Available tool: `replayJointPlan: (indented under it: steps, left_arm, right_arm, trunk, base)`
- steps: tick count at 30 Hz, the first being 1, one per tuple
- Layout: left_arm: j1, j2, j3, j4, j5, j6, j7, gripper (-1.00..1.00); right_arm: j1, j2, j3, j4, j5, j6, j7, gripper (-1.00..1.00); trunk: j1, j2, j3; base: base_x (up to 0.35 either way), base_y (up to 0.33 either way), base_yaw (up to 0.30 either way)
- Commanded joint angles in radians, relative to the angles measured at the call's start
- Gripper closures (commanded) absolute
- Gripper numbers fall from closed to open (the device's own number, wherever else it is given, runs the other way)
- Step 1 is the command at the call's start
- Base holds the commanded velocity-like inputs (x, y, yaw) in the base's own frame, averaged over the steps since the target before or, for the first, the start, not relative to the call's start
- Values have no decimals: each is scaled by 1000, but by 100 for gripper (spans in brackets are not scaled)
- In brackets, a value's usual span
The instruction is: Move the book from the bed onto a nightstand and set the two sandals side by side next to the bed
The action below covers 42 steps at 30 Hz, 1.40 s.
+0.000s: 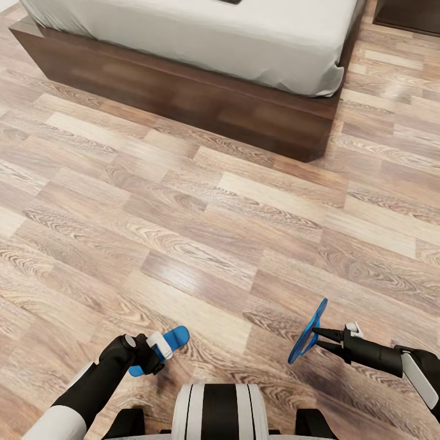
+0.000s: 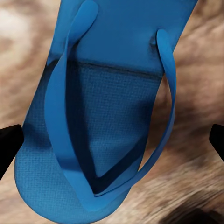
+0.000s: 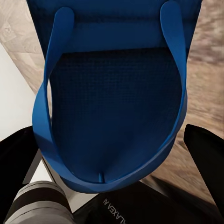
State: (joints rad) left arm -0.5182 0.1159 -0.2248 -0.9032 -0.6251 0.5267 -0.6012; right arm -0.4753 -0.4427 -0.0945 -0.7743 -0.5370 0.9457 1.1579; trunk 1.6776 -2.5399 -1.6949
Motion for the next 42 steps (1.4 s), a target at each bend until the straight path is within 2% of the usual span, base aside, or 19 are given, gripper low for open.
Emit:
replayJointPlan:
  steps: [1, 12, 13, 42]
  left_arm:
    - [0, 1, -2, -2, -8, 2, -6, -100]
    - [0, 1, -2, -1, -8, 2, -6, -100]
    - [0, 1, -2, -1, -8, 2, -6, 100]
    - [0, 1, -2, 0, -7, 3, -6, 100]
  right_arm:
    - [0, 0, -1, 0, 0, 4, 1, 100]
    - [0, 0, -1, 0, 0, 4, 1, 100]
    - [0, 0, -1, 0, 0, 4, 1, 100]
    - [0, 0, -1, 0, 0, 4, 2, 100]
  trunk:
    - [0, 0, -1]
    - [0, 0, -1]
    - [0, 0, -1]
    - [0, 0, -1]
  base:
    - [0, 0, 0]
    - [0, 0, 0]
    - [0, 0, 0]
    - [0, 0, 0]
